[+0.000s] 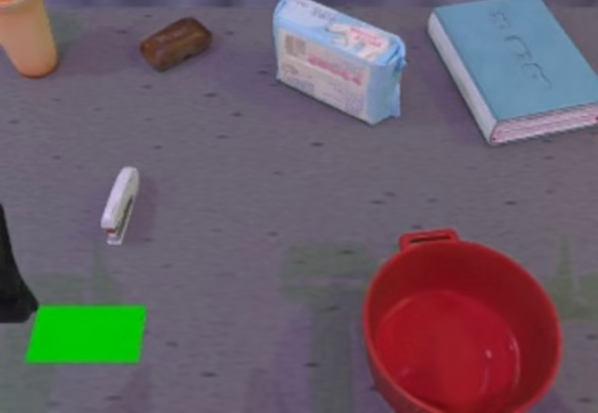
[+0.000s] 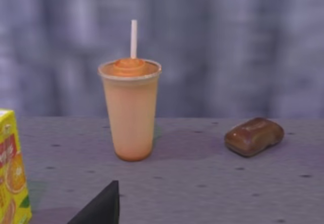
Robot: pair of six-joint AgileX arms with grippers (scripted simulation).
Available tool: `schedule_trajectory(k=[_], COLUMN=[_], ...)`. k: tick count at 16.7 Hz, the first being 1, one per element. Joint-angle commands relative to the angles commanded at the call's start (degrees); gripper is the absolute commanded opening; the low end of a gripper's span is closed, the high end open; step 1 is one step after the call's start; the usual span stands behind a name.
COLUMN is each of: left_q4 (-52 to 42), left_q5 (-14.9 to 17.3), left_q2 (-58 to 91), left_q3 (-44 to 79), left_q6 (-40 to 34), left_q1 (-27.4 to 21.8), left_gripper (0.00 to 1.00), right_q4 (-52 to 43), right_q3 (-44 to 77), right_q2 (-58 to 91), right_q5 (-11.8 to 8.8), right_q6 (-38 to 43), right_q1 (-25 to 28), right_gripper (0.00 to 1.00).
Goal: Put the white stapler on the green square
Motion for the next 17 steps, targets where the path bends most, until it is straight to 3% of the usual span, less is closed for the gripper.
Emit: schedule_trajectory(k=[4, 8, 17], left_q4=[-1.3, -8.6, -39.1], left_q5=[0.1, 0.2, -0.2], left_q2=[1.7, 12.5, 66.1], left_q3=[1.8, 12.5, 55.5], left_q6=[-0.1, -0.7, -2.4], left_q1=[-0.3, -1.5, -5.5], left_gripper=[1.0, 1.0, 1.0], right_q4=[0.0, 0.0, 0.0], right_q3=[0.0, 0.0, 0.0], right_q2=[0.0, 0.0, 0.0], right_q5=[0.0, 0.0, 0.0], right_q6=[0.0, 0.0, 0.0], right_q1=[0.0, 0.0, 0.0], right_gripper=[1.0, 1.0, 1.0])
